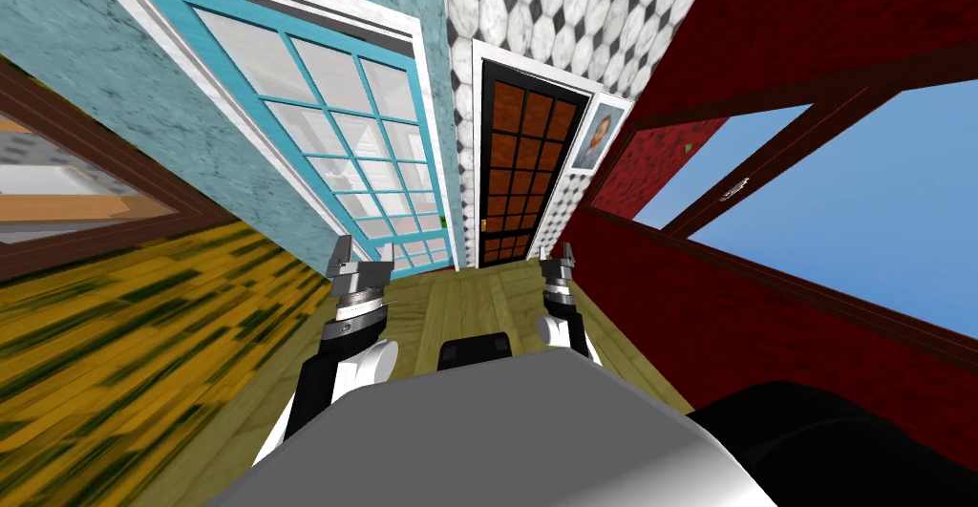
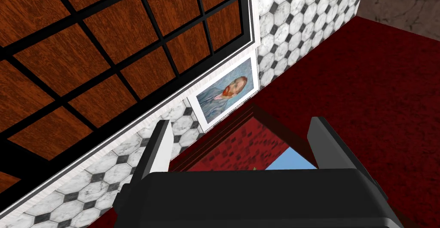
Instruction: Pull the door open
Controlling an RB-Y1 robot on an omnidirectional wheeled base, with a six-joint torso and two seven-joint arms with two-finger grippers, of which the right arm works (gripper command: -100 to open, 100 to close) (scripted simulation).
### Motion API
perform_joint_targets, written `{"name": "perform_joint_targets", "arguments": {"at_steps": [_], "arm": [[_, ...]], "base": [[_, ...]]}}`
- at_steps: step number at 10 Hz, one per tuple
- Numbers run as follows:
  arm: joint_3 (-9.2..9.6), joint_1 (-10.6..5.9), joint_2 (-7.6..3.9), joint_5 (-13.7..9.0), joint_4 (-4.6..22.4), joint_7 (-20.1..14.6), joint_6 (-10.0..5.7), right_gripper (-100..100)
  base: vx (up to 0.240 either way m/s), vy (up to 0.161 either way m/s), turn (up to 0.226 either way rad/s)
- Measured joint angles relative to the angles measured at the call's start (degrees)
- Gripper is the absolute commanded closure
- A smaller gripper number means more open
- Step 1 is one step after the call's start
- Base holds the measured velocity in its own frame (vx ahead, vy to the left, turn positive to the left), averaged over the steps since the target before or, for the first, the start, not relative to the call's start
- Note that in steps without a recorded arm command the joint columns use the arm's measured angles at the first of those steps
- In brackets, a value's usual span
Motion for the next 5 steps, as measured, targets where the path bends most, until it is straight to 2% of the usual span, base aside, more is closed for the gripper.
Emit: {"name": "perform_joint_targets", "arguments": {"at_steps": [5], "arm": [[-0.59, -0.95, -1.25, -2.40, 5.02, -4.98, -1.43, -100]], "base": [[0.094, -0.005, 0.146]]}}
